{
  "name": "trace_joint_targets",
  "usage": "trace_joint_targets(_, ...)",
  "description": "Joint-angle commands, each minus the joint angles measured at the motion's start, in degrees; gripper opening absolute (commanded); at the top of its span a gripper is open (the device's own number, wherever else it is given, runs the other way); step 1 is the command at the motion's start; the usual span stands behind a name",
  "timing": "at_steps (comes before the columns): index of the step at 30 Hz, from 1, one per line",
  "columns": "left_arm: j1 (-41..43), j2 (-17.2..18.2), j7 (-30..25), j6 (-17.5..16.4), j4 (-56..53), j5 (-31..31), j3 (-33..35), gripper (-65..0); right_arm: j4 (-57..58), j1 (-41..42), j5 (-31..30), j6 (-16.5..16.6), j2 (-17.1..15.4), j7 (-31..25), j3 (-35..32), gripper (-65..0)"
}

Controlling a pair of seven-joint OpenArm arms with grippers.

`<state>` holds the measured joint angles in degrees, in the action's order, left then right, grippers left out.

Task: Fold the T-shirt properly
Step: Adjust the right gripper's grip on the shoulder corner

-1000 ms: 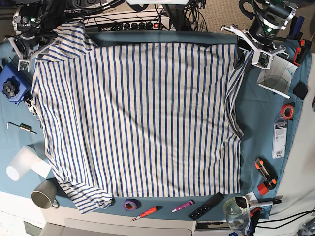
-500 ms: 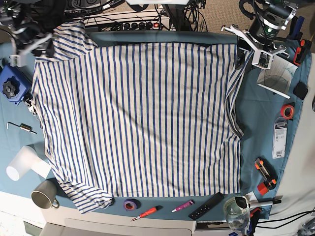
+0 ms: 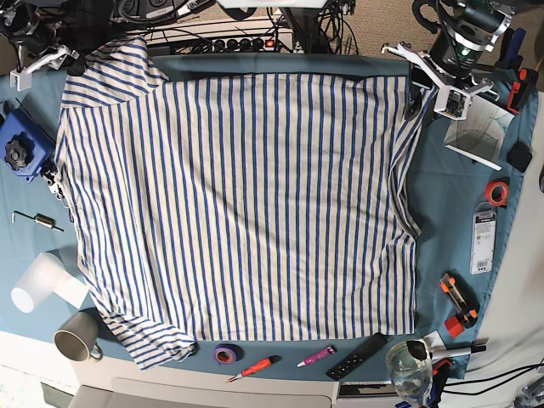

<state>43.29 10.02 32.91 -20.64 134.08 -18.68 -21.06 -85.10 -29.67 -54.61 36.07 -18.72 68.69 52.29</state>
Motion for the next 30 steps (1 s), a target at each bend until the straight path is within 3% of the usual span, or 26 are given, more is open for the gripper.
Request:
trace_joint_targets(1,0.3,0.3,-1.3,0.0,0.9,-0.6,-0.1,-47.7,-0.2,1.0,-0.8,1.0,-1.1,-1.8,0.3,-35.7)
trace_joint_targets(16,0.1,0.3,-1.3,0.0,0.9,-0.6,-0.1,-47.7,3.4,4.1,5.0,0.5,-1.1,-3.2,-13.4,-35.7)
trace_joint_targets(30,-0.6,0.3,-1.1,-0.3,0.9,-0.6,-0.1,-47.6,3.4,4.1,4.9,0.1,-0.8,-2.4,-13.7,-36.1)
